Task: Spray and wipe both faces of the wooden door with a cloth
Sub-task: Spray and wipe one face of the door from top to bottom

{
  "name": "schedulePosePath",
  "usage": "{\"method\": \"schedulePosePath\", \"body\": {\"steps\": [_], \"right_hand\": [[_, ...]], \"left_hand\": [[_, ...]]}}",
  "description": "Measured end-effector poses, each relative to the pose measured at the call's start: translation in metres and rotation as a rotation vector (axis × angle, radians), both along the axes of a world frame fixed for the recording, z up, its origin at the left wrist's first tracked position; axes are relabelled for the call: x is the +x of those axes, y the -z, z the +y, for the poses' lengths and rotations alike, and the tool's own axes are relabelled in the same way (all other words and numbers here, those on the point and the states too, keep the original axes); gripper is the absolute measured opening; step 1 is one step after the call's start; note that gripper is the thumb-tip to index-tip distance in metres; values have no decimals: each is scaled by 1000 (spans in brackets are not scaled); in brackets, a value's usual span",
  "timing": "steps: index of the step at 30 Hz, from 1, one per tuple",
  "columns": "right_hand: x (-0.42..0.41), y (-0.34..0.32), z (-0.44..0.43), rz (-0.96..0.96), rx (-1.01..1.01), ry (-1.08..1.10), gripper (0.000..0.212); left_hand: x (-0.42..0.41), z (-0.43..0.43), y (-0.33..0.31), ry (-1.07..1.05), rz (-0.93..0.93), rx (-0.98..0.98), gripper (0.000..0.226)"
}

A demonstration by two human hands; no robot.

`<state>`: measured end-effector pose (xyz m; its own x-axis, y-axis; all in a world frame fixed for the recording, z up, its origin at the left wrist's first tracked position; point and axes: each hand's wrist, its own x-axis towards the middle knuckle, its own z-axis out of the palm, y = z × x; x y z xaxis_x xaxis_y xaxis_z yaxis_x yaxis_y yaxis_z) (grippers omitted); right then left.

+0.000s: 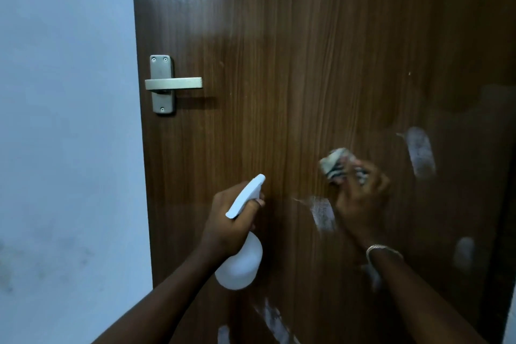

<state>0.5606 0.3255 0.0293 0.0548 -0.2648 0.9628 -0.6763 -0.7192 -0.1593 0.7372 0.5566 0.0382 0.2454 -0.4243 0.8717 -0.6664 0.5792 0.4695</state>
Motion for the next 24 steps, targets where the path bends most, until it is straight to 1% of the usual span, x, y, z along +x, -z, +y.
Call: {"method": "schedulePosePath", "body": {"steps": [2,3,4,5,6,7,9,10,11,12,13,14,16,17,18,19,21,22,23,24], "right_hand": [[-21,-46,-14,-338,204,60,46],[-21,-75,-15,-469,249,71,44],[-14,-100,-12,-514,239,71,42],[-2,-115,-7,-458,185,58,42],[13,-120,1,-326,95,39,42],[29,-114,9,-146,-12,9,44],[42,-69,18,237,-202,-81,52],[33,-41,16,378,-258,-115,57],[16,-18,8,439,-271,-132,60],[-6,-4,-3,415,-251,-137,60],[-27,-1,-16,314,-191,-111,58],[-43,-8,-27,149,-98,-70,54],[-56,-50,-41,-257,106,3,46],[-49,-76,-39,-387,147,26,43],[-36,-96,-33,-402,128,37,43],[-21,-107,-23,-314,61,32,46],[2,-92,-4,3,-101,-44,59],[3,-69,0,160,-146,-92,63],[-6,-41,-4,267,-171,-105,65],[-24,-13,-13,295,-171,-83,64]], "left_hand": [[-14,-14,1,2,-1,50,27],[-20,-20,1,0,0,67,30],[-25,-26,2,5,7,77,32],[-30,-31,2,15,15,79,33],[-33,-35,2,23,20,74,32],[-34,-37,2,23,23,70,31],[-35,-41,3,8,31,73,30],[-35,-42,3,7,31,71,29],[-34,-42,4,10,28,71,29],[-34,-42,5,14,24,73,28],[-33,-42,5,16,19,74,28],[-33,-42,6,15,19,74,28],[-33,-45,8,9,25,72,29],[-34,-46,9,9,29,73,31],[-36,-49,10,15,33,79,31],[-39,-52,10,23,35,84,31],[-46,-59,7,31,35,75,29],[-48,-62,5,31,32,68,29],[-53,-66,4,37,30,65,30],[-57,-70,3,53,30,69,30]]}}
